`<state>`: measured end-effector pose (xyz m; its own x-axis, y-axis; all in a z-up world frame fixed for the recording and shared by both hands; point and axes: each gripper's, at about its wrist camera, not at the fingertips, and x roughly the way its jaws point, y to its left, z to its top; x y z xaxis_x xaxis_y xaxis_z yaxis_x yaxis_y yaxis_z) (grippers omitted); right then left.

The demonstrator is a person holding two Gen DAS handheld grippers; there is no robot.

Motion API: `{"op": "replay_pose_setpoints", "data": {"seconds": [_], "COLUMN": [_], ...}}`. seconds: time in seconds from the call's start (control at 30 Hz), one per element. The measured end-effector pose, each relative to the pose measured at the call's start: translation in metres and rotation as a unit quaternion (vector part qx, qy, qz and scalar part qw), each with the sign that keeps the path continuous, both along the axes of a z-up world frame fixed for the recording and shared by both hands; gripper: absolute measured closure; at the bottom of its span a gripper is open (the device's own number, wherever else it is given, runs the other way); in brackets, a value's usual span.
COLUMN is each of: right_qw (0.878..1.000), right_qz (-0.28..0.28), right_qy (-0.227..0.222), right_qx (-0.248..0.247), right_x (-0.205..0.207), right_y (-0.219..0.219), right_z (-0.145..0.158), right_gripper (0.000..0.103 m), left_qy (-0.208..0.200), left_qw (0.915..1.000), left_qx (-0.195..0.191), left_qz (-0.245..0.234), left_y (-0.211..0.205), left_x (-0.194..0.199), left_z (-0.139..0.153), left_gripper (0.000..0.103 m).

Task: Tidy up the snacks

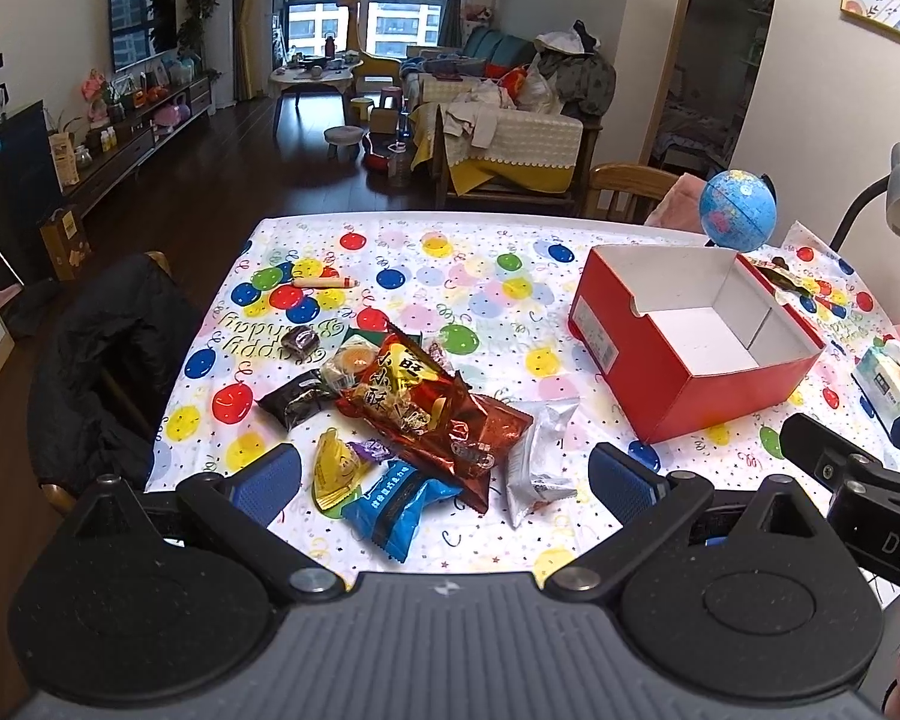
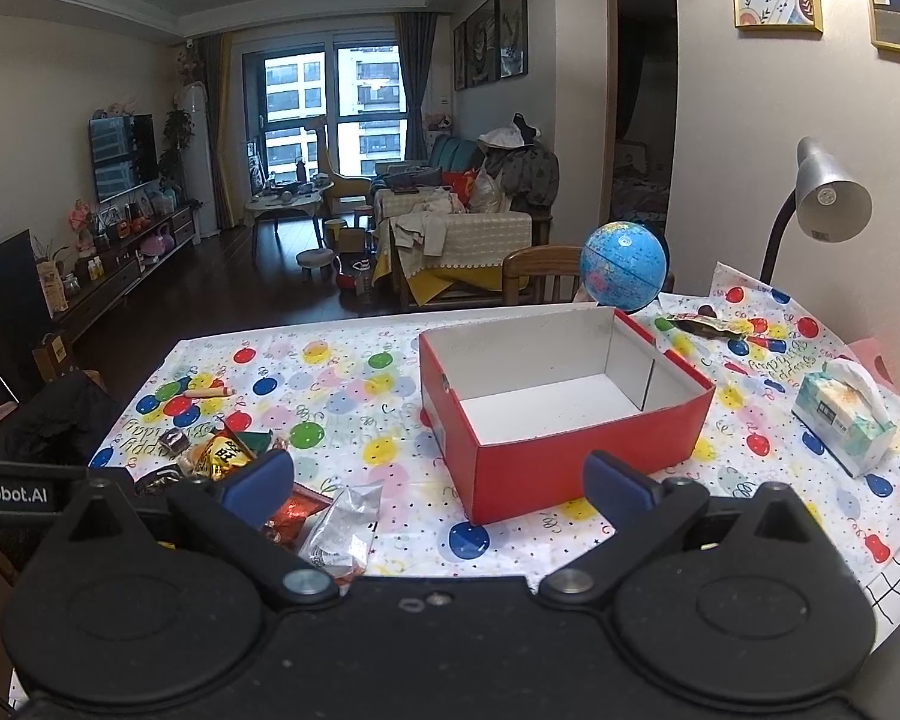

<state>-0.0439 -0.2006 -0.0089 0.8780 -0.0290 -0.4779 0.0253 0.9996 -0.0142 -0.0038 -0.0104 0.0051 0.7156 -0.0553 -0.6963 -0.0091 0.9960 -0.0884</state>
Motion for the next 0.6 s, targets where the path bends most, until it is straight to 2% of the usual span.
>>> {"op": "replay_pose_setpoints", "data": {"seconds": [0.6], "right_qw": [1.000], "right_qz": [0.008], "right_qy": [0.003], "right_qx": [0.000], "right_x": [0.0022], "right_y": [0.0027], "right_z": [0.0008], "right_gripper": [0.000], "left_qy": [0.009], "left_qw": [0.9999], "left_qx": [-0.005], "left_qz": [0.007], "left_y": [0.0078], "left_x": [0.0026], "left_z": [-0.0050], "left_gripper": [0.000]}}
